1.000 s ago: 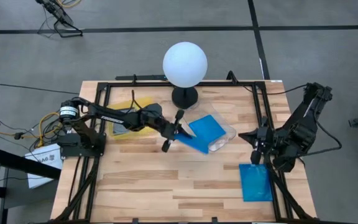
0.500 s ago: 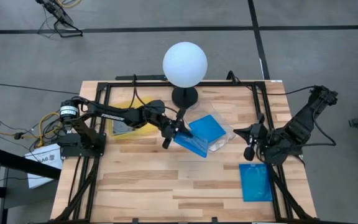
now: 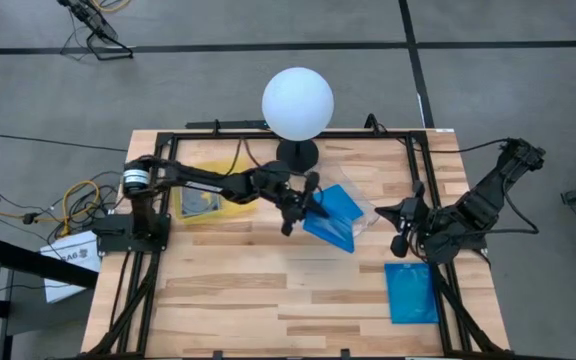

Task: Pick & place jewel cases by type
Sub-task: Put the left blue CD case into the transparent bin

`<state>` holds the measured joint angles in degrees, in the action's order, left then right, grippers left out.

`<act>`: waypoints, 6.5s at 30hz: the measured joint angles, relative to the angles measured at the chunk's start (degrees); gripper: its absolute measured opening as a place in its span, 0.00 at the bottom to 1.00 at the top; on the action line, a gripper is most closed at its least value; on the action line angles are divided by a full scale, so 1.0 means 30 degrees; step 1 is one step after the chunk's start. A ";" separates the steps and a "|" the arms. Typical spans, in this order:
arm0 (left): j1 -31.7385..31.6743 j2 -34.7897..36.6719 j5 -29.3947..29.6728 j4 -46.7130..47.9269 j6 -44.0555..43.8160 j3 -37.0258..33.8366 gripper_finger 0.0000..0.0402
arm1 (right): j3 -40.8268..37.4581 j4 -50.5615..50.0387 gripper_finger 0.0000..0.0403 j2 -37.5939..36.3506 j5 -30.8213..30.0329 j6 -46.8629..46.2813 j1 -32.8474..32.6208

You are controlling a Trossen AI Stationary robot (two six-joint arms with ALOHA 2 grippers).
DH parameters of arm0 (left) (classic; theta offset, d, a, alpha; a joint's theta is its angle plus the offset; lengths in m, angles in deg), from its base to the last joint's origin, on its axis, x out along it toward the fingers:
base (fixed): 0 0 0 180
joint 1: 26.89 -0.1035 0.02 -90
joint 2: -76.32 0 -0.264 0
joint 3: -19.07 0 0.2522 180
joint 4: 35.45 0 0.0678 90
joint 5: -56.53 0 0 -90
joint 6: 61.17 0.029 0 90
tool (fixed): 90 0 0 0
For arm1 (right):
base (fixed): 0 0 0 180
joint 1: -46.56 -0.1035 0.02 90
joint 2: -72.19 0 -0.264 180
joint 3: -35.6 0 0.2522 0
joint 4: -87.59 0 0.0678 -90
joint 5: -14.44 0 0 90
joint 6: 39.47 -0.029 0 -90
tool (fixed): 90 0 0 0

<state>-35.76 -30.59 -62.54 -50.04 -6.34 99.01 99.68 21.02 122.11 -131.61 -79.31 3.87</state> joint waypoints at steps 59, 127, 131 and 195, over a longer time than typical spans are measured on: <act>-0.0478 -0.0840 0.3365 0.2237 -0.8273 0.2116 0.30 | 0.0000 0.1203 0.00 0.2385 0.2853 -0.0858 0.1603; 0.7824 1.0361 1.6468 2.0748 -2.3146 0.0076 0.24 | 0.7257 -0.4017 0.30 1.6998 1.1871 0.1501 0.9742; 0.7817 1.0361 1.6468 2.0789 -2.3138 0.0076 0.24 | 0.7868 -0.4737 0.29 1.6897 1.0993 0.1450 0.9530; 0.7795 1.0325 1.6446 2.1673 -2.2571 0.0098 0.24 | 0.9318 -0.6407 0.36 1.8463 1.3422 0.4168 1.2029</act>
<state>-12.37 0.38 -13.20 14.98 -74.05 99.31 127.64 1.80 177.50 -91.34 -66.80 39.95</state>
